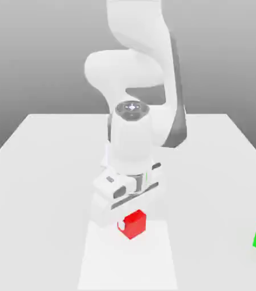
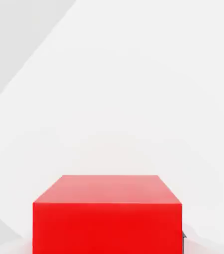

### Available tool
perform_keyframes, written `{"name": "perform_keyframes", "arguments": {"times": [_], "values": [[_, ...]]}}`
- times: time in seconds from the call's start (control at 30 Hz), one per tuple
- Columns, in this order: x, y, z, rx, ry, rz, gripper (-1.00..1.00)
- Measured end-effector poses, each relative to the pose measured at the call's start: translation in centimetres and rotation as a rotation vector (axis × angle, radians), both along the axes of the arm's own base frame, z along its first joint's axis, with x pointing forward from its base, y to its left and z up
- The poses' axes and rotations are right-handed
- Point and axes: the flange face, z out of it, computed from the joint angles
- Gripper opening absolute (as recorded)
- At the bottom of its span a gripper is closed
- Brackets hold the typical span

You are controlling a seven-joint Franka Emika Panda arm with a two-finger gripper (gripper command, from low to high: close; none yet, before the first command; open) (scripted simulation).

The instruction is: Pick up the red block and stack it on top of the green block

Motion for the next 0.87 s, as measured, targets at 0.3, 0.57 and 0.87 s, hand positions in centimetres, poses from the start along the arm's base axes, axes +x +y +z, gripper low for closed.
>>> {"name": "perform_keyframes", "arguments": {"times": [0.3, 0.57, 0.87], "values": [[3.4, 10.9, 4.6, -0.021, 0.000, 0.136, -1.00], [2.8, 30.1, 6.9, -0.006, -0.002, 0.274, -1.00], [2.3, 32.5, 1.0, -0.001, -0.001, 0.286, 1.00]]}}
